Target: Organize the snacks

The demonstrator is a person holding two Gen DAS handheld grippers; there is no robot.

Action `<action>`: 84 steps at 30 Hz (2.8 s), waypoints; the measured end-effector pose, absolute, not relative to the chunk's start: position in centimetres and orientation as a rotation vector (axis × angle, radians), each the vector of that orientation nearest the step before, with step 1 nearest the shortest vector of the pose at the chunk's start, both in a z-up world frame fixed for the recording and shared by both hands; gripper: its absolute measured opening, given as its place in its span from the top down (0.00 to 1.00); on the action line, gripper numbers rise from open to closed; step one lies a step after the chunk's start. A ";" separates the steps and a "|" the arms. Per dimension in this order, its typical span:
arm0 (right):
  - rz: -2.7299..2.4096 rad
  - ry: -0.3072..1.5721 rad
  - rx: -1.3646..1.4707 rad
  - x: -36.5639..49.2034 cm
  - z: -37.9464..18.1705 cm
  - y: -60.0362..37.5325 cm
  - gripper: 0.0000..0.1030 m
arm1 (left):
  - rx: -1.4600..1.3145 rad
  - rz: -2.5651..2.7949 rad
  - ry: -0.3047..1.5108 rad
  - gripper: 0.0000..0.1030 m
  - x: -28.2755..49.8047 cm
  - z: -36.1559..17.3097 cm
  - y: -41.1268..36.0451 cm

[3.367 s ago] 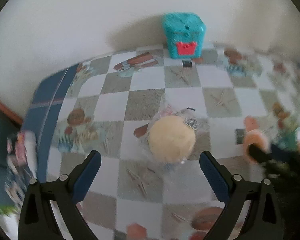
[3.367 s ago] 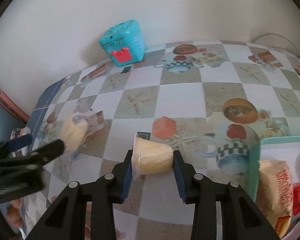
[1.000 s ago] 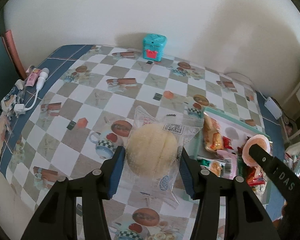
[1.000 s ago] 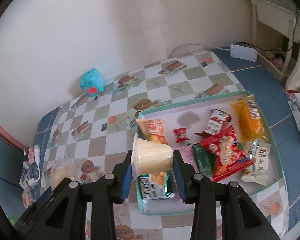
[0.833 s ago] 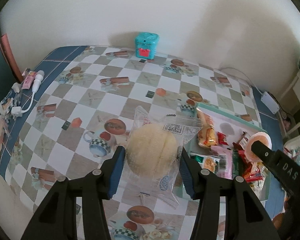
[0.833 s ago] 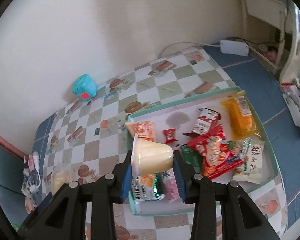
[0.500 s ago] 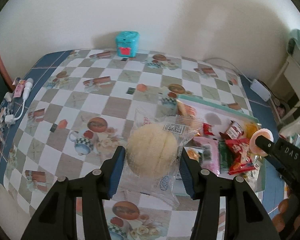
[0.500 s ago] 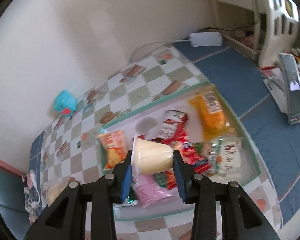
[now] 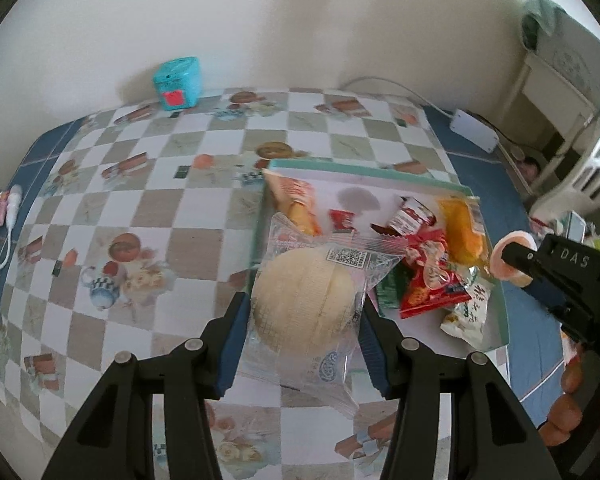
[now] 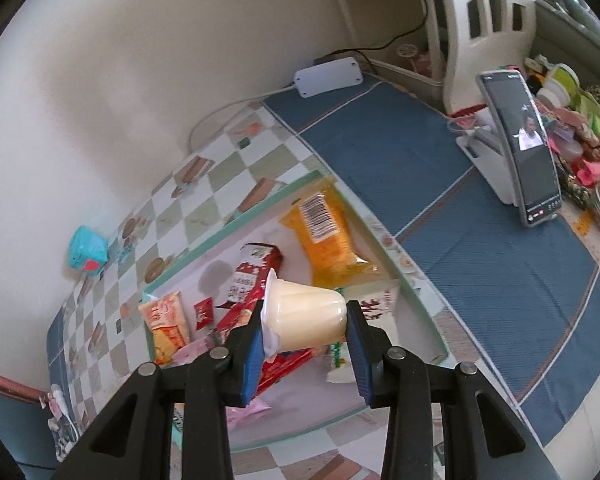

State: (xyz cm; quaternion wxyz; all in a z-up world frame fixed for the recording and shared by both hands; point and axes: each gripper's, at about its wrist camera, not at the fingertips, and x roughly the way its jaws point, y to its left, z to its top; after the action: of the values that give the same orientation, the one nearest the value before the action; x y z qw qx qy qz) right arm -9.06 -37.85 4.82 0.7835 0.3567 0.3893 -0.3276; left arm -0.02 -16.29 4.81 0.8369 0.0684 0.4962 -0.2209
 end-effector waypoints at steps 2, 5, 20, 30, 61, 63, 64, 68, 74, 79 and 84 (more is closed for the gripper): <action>-0.716 0.844 0.775 -9.3 4.7 -38.1 0.61 | 0.164 -0.477 1.048 0.47 -0.2 4.4 -17.1; -0.722 0.854 0.785 -9.5 4.3 -38.3 0.61 | 0.177 -0.497 1.062 0.47 -0.2 3.6 -18.1; -0.709 0.961 0.820 -8.7 1.2 -38.2 0.61 | 0.189 -0.546 1.094 0.47 0.2 1.6 -20.7; -0.705 0.994 0.814 -8.2 0.5 -37.9 0.61 | 0.178 -0.547 1.059 0.47 1.5 1.2 -21.5; -0.746 1.042 0.801 -7.6 -0.3 -37.7 0.20 | 0.003 -0.586 1.126 0.38 3.7 2.2 -18.7; -0.749 1.043 0.799 -7.5 -0.3 -37.6 0.19 | -0.015 -0.582 1.126 0.28 3.9 2.3 -18.4; -0.749 1.043 0.798 -7.5 -0.3 -37.6 0.18 | -0.024 -0.583 1.127 0.28 4.0 2.4 -18.2; -0.757 1.033 0.790 -7.6 -0.3 -37.7 0.02 | -0.057 -0.573 1.120 0.28 4.2 2.9 -17.3; -0.747 1.028 0.778 -7.4 -0.1 -37.7 0.00 | -0.115 -0.511 1.124 0.15 5.1 3.2 -15.1; -0.730 1.012 0.724 -6.8 0.6 -37.0 0.00 | -0.137 -0.420 1.136 0.11 6.0 2.8 -13.0; -0.700 0.988 0.650 -6.0 1.6 -35.8 0.00 | -0.069 -0.308 1.108 0.07 6.4 2.6 -11.7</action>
State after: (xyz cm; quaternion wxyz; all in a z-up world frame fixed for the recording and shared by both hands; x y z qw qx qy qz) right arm -5.96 -35.85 1.64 0.7730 0.3001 0.4560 -0.3231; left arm 6.37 -11.75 2.60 0.8386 -0.0325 0.5239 -0.1455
